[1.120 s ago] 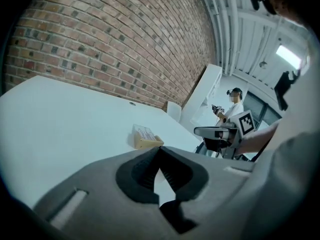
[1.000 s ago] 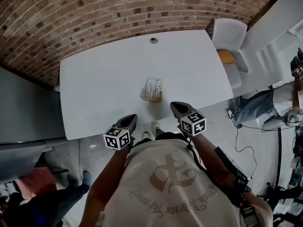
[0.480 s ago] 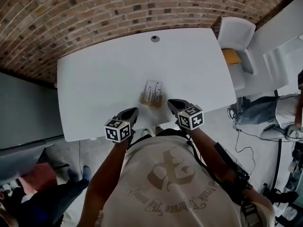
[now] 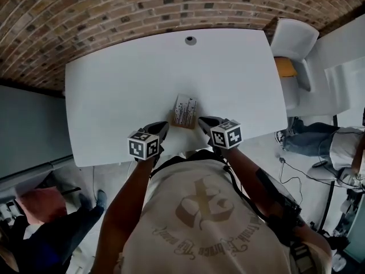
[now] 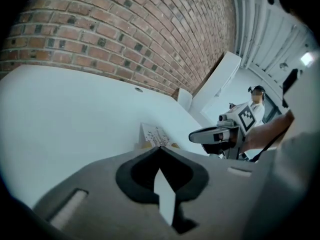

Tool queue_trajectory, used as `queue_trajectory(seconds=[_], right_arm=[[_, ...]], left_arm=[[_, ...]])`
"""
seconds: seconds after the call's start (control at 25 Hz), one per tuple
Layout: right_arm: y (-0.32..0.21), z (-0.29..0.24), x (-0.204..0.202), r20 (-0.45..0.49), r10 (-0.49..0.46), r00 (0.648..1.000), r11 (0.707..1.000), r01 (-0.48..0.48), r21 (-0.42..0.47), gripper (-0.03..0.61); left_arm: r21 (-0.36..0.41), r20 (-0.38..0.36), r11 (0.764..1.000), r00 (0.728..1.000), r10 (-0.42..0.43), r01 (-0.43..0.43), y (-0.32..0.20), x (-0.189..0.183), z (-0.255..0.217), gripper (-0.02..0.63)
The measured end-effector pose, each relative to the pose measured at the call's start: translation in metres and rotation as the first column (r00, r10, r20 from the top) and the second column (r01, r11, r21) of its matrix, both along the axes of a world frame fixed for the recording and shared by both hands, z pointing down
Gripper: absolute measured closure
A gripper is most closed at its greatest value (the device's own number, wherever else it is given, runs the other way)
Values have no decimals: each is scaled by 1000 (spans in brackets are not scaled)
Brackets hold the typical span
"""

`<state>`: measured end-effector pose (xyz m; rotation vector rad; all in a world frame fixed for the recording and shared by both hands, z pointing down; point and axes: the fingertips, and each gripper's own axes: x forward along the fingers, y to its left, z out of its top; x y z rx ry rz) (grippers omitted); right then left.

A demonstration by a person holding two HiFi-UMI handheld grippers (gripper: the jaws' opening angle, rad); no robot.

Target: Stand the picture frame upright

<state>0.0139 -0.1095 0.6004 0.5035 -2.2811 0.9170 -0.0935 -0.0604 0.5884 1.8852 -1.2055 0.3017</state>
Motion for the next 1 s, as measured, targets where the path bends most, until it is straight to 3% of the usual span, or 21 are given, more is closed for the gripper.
queue_trajectory(seconds=[0.12, 0.2, 0.36, 0.6, 1.0], right_arm=[[-5, 9, -3, -20, 7, 1000, 998, -8, -60, 571], [-7, 14, -5, -38, -1, 999, 996, -2, -93, 567], [-4, 25, -10, -64, -42, 997, 985, 30, -167, 482], [1, 40, -16, -76, -22, 997, 948, -3, -318, 414], [-1, 51, -18, -89, 8, 996, 904, -45, -424, 410]], left_arm=[[-54, 5, 998, 1000, 17, -16, -7, 0, 11, 611], [-96, 1, 995, 1000, 26, -26, -12, -1, 18, 543], [-158, -5, 986, 999, 45, -46, -22, 0, 28, 496], [-260, -46, 961, 995, 86, -95, -30, 12, 42, 416], [-371, -51, 917, 989, 137, -146, -37, 23, 57, 396]])
